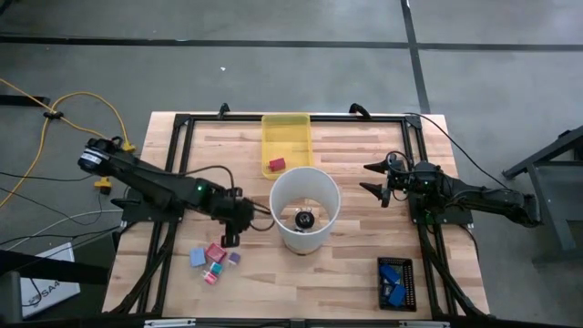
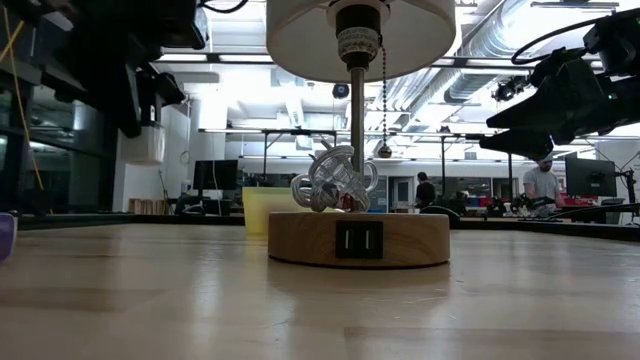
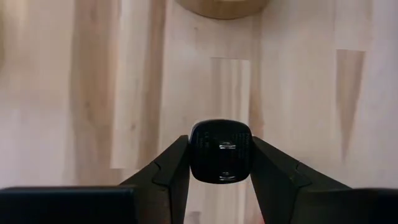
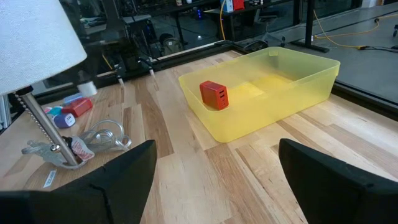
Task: Pick & Place Office items
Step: Put the white charger adapter into the yellow bin
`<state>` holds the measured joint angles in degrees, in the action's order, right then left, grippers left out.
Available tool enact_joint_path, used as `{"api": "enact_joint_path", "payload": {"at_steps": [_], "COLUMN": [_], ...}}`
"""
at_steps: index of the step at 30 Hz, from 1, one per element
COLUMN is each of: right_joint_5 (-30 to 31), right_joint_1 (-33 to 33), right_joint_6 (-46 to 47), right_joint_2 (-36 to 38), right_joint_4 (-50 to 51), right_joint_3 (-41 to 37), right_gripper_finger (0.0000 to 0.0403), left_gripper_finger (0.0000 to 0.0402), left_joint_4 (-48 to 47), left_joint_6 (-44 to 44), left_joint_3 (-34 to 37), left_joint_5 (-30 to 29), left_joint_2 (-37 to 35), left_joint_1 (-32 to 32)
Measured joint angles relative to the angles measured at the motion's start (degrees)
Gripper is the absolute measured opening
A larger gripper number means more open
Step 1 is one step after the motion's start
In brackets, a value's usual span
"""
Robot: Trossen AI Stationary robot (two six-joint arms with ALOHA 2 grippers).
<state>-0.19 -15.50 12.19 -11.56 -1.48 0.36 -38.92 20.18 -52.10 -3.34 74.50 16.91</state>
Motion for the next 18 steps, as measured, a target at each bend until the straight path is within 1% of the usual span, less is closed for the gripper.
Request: {"api": "enact_joint_path", "payload": {"at_steps": [8,18], "right_joint_5": [0.00,-0.02], "right_joint_1": [0.00,0.01], "right_joint_6": [0.02,0.02], "right_joint_2": [0.01,0.01], "right_joint_4": [0.00,0.00], "right_joint_3": [0.00,0.00], "right_gripper_finger": [0.0325,0.0325], "left_gripper_finger": [0.0132,0.0132], "left_joint_4": [-2.01,-1.00], "left_joint_6": [-5.46,-11.80], "left_joint_3": [0.00,0.00], "left_joint_5": [3.24,6.17], "left_joint_2": [-1.35,-1.35], "left_joint_1": [-7.27,-16.79]}}
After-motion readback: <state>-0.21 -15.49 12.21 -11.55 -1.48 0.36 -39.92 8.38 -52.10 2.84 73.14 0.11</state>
